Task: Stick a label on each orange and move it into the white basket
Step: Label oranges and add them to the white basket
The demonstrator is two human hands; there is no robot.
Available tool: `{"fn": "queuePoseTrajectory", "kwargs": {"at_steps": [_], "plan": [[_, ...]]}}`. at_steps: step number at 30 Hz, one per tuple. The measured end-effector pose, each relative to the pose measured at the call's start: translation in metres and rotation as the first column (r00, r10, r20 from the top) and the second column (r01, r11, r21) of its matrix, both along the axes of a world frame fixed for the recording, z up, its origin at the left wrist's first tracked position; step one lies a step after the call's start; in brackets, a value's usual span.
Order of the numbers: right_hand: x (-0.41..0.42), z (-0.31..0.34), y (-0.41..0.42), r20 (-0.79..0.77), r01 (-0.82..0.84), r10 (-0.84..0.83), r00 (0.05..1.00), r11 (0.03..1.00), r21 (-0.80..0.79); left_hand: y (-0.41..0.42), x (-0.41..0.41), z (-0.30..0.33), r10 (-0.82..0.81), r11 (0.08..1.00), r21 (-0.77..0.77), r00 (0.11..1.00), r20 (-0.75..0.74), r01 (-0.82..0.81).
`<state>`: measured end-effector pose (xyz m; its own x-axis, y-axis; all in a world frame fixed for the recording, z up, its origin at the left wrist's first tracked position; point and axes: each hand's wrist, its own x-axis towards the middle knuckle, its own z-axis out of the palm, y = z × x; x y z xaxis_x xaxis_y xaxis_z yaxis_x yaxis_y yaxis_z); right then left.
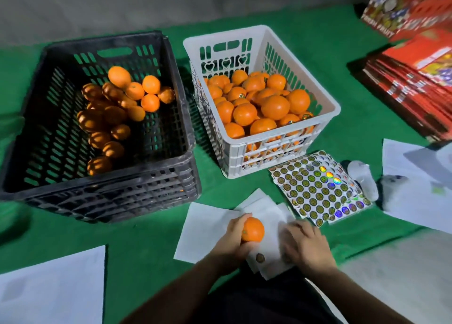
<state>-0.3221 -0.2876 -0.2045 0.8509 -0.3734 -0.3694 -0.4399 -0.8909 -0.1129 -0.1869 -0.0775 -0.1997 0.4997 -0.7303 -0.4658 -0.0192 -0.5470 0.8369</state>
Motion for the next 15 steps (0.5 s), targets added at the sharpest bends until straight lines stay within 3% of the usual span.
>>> {"fn": "queuePoseTrajectory", "kwargs": {"at_steps": [4,9,15], "plan": [[0.0,0.004,-0.004,0.02,-0.071,0.072,0.997,0.997,-0.019,-0.002,-0.002,-0.007,0.085,0.996,0.033,0.995,-0.061,-0.083],[-0.005,-0.001,-0.009,0.115,-0.089,0.079,0.99,0.992,0.084,-0.002,-0.001,-0.01,0.132,0.991,0.041,0.986,-0.1,-0.129],[-0.012,0.0,0.0,0.281,-0.144,0.142,0.949,0.989,-0.015,-0.003,0.0,-0.016,0.113,0.993,0.047,0.991,-0.073,-0.11]]}}
